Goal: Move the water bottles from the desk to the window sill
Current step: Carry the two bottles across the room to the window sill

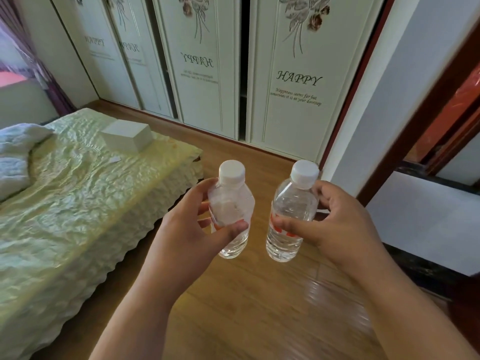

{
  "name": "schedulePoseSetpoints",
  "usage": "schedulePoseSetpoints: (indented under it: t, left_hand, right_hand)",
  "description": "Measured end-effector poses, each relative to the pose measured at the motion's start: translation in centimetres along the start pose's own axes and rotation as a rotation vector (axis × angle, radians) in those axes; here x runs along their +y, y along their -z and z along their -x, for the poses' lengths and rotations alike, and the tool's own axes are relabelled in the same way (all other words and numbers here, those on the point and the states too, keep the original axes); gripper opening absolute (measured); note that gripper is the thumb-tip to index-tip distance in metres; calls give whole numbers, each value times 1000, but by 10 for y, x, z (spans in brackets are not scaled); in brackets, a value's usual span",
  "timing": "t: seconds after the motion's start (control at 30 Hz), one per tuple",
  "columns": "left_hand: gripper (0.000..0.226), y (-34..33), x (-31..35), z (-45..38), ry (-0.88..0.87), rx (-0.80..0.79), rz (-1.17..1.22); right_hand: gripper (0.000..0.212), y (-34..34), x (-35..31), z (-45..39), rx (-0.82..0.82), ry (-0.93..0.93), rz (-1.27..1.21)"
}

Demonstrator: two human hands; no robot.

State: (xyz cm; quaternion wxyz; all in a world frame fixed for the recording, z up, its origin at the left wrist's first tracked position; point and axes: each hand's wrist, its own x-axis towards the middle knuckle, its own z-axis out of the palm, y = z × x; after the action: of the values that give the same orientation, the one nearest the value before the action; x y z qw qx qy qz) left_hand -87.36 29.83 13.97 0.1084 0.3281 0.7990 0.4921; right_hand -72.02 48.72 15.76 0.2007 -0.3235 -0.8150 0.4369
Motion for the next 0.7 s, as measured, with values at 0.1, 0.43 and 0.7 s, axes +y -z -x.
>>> schedulePoseSetpoints:
  t: [0.1, 0.43, 0.7]
  left_hand:
    - [80, 6, -12, -13, 30, 4, 20]
    - [83, -7, -22, -63, 86, 59, 1]
    - [84, -44, 2, -146, 80, 149, -35]
  right_hand:
    - [75, -10, -4, -16, -18, -2, -4]
    - [81, -20, 13, -94, -130, 39, -10]
    - [82, 5, 26, -201, -153, 106, -66]
